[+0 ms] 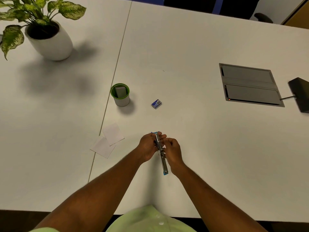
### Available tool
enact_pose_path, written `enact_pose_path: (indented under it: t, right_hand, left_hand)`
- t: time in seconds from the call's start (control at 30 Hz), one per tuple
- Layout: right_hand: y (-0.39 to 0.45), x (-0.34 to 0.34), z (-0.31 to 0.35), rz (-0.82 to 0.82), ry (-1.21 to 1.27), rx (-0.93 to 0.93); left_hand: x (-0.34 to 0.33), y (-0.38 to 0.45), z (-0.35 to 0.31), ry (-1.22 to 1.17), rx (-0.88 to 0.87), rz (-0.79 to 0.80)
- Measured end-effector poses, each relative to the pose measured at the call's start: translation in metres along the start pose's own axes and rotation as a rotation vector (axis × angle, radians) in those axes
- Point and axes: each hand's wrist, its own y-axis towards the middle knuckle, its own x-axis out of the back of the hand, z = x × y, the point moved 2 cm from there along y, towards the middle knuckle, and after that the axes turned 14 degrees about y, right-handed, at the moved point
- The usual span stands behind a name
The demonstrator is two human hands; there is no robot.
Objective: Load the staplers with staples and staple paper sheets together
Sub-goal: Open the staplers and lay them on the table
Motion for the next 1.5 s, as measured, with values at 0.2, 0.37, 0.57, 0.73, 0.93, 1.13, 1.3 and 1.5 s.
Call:
enact_pose_path:
  t: [0.2, 0.37, 0.57, 0.73, 0.93, 1.13, 1.3, 1.5]
  right_hand:
    - [-0.006, 0.011, -0.007, 0.047, -0.070, 0.048]
    - [-0.002, 0.019, -0.008, 0.054, -0.040, 0.077]
    - [0.011, 0.035, -0.010, 0.063, 0.220, -0.080]
    - [0.015, 0.048, -0.008, 0.107, 0.682, -0.319]
    - [0.017, 0.070, -0.016, 0.079, 1.006, -0.595]
    - [0.021, 0.076, -0.020, 0.097, 1.022, -0.634]
    - [0.024, 0.069, -0.020, 0.101, 0.829, -0.425]
    - [0.026, 0.062, -0.012, 0.007, 0.114, -0.062]
  left_hand:
    - [-0.005, 0.007, 0.001, 0.029, 0.007, -0.012]
    - [-0.011, 0.015, -0.001, 0.161, -0.021, -0.042]
    - [-0.023, 0.028, -0.013, 0.584, -0.018, -0.191]
    - [-0.038, 0.043, -0.025, 0.899, -0.072, -0.230]
    - [-0.064, 0.054, -0.031, 1.115, -0.101, -0.224]
    - [-0.065, 0.060, -0.027, 1.149, -0.087, -0.228]
    - [-0.049, 0.057, -0.022, 0.947, -0.057, -0.189]
    - [-0.026, 0.052, -0.015, 0.731, -0.002, -0.136]
